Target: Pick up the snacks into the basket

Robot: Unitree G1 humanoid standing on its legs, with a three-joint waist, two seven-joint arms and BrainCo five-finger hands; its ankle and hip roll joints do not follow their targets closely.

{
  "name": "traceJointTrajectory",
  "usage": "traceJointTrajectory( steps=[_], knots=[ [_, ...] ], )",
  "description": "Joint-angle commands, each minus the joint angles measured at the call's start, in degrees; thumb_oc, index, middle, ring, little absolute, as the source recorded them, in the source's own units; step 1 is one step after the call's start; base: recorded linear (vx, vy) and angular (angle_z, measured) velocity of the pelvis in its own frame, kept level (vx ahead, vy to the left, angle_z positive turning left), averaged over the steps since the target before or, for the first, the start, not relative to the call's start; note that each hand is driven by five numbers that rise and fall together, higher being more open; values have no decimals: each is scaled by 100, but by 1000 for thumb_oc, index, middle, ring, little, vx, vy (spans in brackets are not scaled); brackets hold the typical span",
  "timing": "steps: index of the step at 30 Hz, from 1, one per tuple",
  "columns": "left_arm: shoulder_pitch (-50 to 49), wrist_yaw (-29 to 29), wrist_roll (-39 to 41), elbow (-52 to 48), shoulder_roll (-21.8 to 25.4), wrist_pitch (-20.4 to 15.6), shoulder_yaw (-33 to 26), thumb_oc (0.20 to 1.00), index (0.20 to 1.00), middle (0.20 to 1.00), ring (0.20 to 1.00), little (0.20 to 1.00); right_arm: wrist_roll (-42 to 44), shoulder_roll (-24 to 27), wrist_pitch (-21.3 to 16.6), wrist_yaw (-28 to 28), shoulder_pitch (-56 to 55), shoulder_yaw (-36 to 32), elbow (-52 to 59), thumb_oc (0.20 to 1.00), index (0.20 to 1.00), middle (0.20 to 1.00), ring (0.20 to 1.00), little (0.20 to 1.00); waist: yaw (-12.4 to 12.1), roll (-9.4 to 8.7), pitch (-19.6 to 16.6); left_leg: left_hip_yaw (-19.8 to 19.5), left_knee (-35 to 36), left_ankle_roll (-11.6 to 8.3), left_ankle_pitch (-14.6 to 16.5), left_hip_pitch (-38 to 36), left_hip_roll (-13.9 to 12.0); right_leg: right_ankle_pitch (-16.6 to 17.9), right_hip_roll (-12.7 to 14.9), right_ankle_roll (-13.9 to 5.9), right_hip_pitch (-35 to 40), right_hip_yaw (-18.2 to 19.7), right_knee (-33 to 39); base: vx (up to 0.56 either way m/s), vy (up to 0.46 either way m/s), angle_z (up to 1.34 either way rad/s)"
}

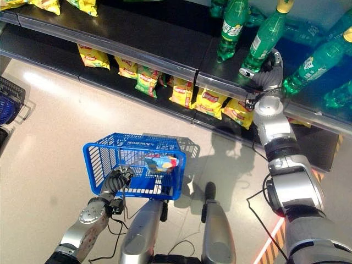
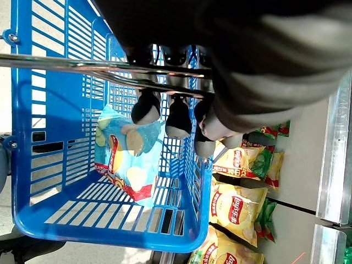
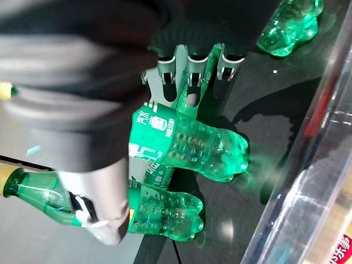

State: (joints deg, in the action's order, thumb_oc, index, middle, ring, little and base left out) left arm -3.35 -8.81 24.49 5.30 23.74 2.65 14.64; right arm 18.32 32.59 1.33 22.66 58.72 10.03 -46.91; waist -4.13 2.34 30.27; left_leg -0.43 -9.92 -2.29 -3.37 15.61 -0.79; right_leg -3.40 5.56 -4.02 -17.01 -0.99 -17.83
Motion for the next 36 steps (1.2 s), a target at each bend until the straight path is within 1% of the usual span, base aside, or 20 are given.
traceJointTrajectory(
  steps=[1,20,36],
  knots=[
    [-253,24,178,-1085,357,-472,41,200,200,200,200,200,165,413,-219,114,558,299,-140,1000,1000,1000,1000,1000,-161,-198,-475,-234,-289,95,563,25,149,155,41,-199,-46,-140,355,0,0,0],
    [-194,-44,278,-1227,387,-476,182,200,200,200,200,200,422,561,-152,146,1141,423,-1289,1000,1000,1000,1000,1000,-225,-104,-486,-353,-142,62,494,12,156,81,58,-212,-21,-268,377,13,-2,2],
    [-200,-57,410,-1417,412,-541,280,200,200,200,200,200,660,775,-135,134,1257,306,-1875,1000,1000,1000,1000,1000,-368,70,-555,-678,65,-1,343,79,157,-127,59,-151,-94,-518,218,39,-33,10]
  ],
)
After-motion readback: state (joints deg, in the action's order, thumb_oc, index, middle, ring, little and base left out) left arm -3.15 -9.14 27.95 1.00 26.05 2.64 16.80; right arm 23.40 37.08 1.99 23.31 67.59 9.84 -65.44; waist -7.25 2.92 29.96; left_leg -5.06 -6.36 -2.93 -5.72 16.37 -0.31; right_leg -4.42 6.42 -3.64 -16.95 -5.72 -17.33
